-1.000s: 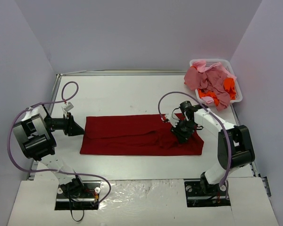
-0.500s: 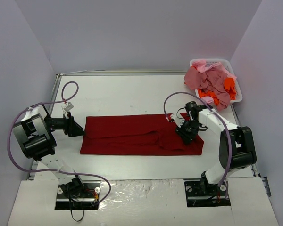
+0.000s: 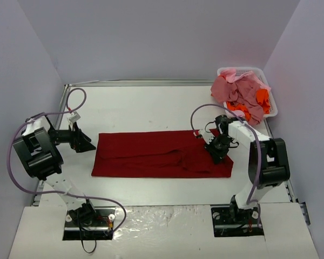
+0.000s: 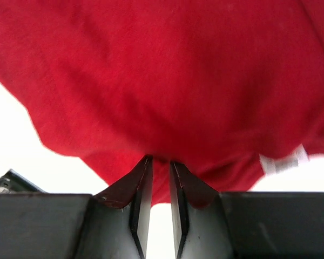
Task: Fold and stack the t-shirts
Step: Rotate the tshirt 90 degrees
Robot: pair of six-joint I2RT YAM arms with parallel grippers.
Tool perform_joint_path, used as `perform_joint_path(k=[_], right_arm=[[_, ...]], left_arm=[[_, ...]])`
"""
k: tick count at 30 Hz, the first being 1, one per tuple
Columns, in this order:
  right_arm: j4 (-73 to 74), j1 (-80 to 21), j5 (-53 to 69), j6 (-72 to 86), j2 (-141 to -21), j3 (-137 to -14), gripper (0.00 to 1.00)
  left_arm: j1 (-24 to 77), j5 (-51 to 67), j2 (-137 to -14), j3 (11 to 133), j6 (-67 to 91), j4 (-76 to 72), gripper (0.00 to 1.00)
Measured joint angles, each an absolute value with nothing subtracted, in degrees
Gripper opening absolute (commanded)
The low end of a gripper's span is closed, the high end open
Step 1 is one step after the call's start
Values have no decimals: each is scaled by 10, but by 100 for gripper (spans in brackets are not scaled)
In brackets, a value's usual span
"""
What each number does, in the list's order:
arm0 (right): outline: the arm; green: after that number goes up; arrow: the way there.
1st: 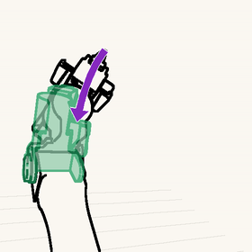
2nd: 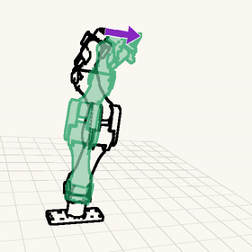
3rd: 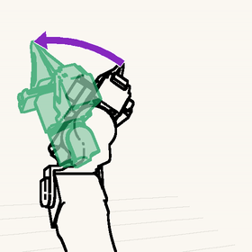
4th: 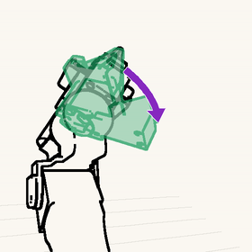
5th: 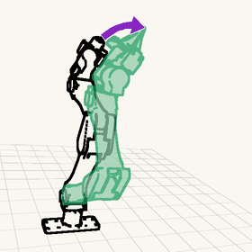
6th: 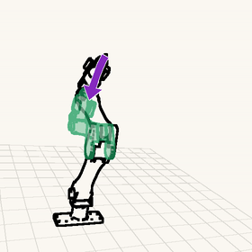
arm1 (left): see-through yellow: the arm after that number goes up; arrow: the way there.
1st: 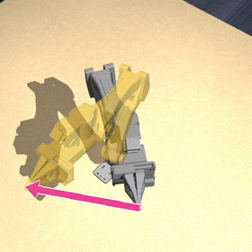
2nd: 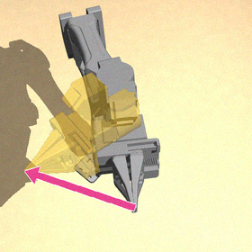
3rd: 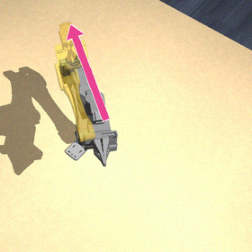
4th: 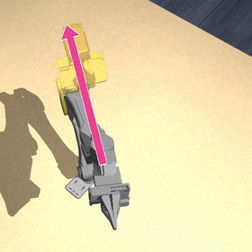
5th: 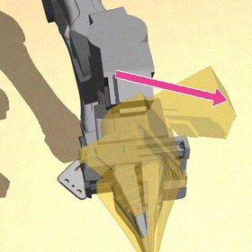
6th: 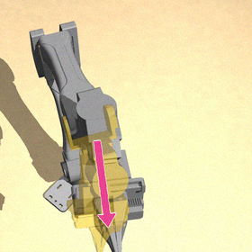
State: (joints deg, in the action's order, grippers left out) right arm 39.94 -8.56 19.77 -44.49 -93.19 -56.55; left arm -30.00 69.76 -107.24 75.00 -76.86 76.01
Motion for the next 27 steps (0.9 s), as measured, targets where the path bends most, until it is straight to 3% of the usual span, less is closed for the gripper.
perform_joint_path(k=[11,17,23,27], right_arm=[[437,-83,211,-431,-1101,-712,13],[461,-84,217,-423,-1187,-843,12],[498,-97,220,-415,-1308,-1041,2],[498,-114,227,-406,-1427,-1265,0]], left_arm=[[-316,707,-1131,857,-784,759,94],[-322,696,-1110,867,-708,754,94],[-322,643,-983,805,-531,656,94],[-321,604,-904,775,-422,565,94]])
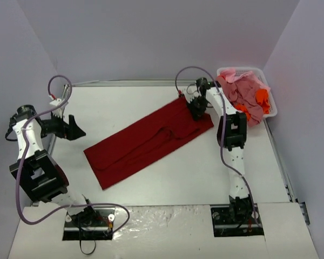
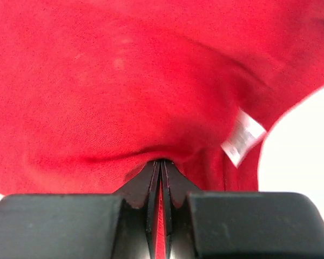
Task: Fold and stack the t-shirts
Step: Rotate the tshirt 90 degrees
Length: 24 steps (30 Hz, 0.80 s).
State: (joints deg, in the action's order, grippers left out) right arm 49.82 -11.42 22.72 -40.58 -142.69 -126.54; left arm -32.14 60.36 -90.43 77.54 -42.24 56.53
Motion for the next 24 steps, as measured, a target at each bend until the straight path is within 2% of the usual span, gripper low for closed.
perform_joint_path(k=[3,6,9,15,20,24], right_arm=[[437,-134,213,-400,-1519,-1427,0],[339,-159,177,-389,-1546,-1453,0],[222,-183,135,-373,-1536,-1400,0],[112,-212,50,-351,-1510,-1353,0],[8,-227,-16,-357,-1377,-1152,0],[-22,-245,-49,-361,-1269,-1075,0]], left_arm=[[-316,579,-881,772,-362,517,94],[-303,553,-869,770,-317,479,94],[-282,524,-855,761,-282,448,94],[-242,472,-808,731,-244,415,94],[-233,434,-748,695,-218,384,94],[-233,416,-708,677,-204,366,94]])
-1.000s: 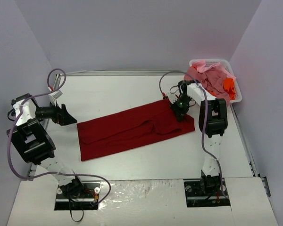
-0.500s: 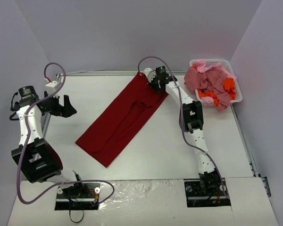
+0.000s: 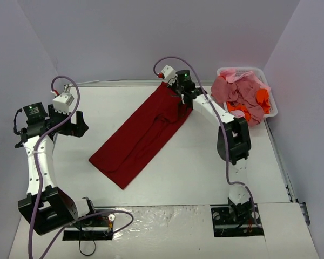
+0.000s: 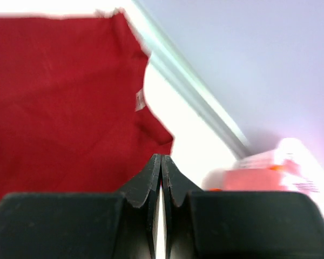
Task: Fold and stack the t-shirts
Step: Rotate the tshirt 90 degrees
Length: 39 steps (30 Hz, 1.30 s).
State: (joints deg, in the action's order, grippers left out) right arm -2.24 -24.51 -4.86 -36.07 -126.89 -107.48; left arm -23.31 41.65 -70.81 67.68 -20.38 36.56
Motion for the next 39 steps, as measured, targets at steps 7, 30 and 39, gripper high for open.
perform_joint_path(k=[7,30,39], right_arm=[[-18,-303,-60,-341,-1110,-985,19],[194,-345,143,-307,-1182,-930,0],[213,-328,135,-315,-1278,-1025,0]], left_arm=[[-232,409,-696,658,-199,356,94],[-225,417,-690,612,-199,353,94],[-225,417,-690,604,-202,348,94]])
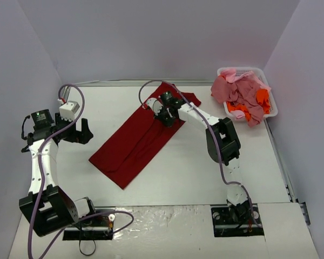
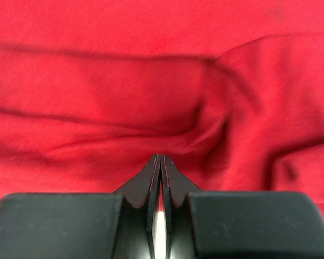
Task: Fold and stack the t-shirts
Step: Rotate the tshirt 90 degrees
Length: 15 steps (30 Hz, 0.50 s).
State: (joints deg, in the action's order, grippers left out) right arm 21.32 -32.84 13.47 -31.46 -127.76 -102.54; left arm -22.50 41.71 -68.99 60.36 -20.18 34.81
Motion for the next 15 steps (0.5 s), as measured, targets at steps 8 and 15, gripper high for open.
perform_joint_path(k=[8,15], right_arm=[[215,-314,134,-315,-1284,-1129,0],[199,-298,94,-312,-1343,-1208,0]], left_arm=[[-225,417,-694,602,-204,346,94],[-225,415,-699,602,-204,343,94]])
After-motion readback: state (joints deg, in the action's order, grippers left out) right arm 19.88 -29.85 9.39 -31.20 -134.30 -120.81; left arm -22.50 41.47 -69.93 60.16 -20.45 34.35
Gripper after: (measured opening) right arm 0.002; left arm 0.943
